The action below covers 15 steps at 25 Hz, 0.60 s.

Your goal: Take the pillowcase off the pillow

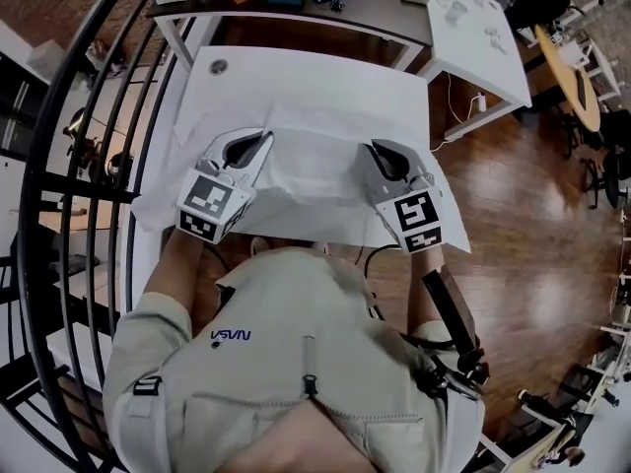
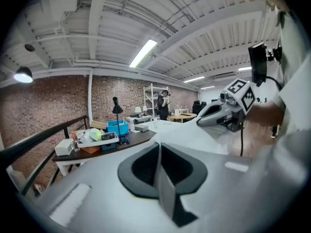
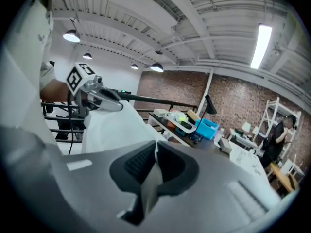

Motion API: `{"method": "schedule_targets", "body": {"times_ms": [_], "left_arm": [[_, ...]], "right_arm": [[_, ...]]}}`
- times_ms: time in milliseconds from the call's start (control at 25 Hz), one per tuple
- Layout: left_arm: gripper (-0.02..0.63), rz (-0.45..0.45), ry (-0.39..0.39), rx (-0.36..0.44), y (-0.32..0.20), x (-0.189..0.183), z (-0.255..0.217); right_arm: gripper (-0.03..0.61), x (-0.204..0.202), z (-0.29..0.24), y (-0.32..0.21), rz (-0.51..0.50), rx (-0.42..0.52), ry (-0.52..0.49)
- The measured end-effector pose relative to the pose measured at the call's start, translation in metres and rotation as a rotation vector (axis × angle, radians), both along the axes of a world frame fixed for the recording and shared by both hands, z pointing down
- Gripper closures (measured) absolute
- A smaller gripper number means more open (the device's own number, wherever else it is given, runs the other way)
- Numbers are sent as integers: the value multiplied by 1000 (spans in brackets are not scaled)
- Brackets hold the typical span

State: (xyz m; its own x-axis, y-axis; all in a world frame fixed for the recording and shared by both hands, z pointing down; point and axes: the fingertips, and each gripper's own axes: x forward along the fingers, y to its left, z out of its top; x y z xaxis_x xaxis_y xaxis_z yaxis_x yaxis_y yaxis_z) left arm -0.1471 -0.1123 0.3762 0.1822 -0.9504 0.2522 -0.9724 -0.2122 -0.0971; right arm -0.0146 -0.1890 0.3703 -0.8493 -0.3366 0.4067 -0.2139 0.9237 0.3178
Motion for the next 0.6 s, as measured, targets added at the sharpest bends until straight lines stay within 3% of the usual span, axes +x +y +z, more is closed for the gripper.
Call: {"method": "schedule_targets", "body": {"times_ms": [160,320,440,520,560,600], "left_arm": [[544,-55,-41,99,0,-7,-28],[534,-70,-54,206,27,-10,-50],[534,-11,23,199,56,17,-53],[528,54,14,137,67,47,-34],[477,55,-18,107,67,56,-21],[384,31,-65,86,63,60,-8]], "right_arm": [[569,-21,-14,-35,54,26,39],[569,-36,-22,-58,101,41,68],[569,-44,-24,-66,121,37,68],[569,-47,-24,-70,122,38,66],[569,-48,-24,-72,121,39,64],[569,-48,-25,-73,120,40,63]]}}
